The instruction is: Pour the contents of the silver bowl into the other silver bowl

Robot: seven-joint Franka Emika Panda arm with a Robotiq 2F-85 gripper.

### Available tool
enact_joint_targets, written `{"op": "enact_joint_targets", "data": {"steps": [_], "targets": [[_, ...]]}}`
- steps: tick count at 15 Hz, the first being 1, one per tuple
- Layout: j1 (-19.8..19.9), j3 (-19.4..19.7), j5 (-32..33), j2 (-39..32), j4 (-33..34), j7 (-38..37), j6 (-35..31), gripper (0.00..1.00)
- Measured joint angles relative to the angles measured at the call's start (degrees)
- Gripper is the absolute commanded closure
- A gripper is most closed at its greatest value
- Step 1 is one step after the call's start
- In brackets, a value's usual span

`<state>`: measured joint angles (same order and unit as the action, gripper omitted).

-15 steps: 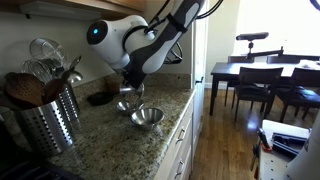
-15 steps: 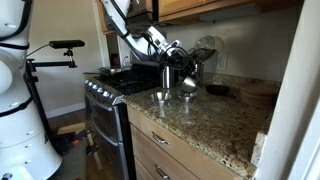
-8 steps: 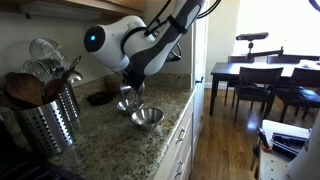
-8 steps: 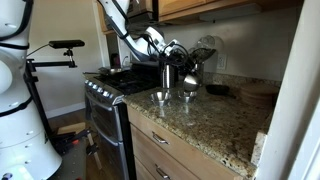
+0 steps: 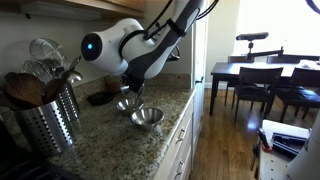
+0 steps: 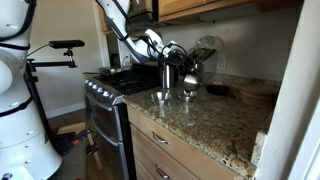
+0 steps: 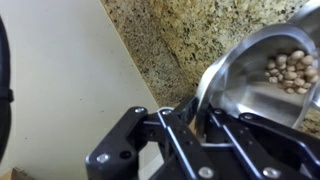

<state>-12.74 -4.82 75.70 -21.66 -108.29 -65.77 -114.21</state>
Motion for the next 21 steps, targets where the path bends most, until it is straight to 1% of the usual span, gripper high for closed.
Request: {"op": "enact_joint_targets", "data": {"steps": [12, 19, 21], "targets": [[-0.09, -1.56, 3.06, -0.94, 0.01, -2.66, 4.0, 0.93], [-1.08, -2.99, 4.65, -1.65, 0.01, -3.19, 5.69, 0.93], [-1.37, -3.04, 6.01, -1.69, -0.02, -3.77, 6.1, 0.93]]}}
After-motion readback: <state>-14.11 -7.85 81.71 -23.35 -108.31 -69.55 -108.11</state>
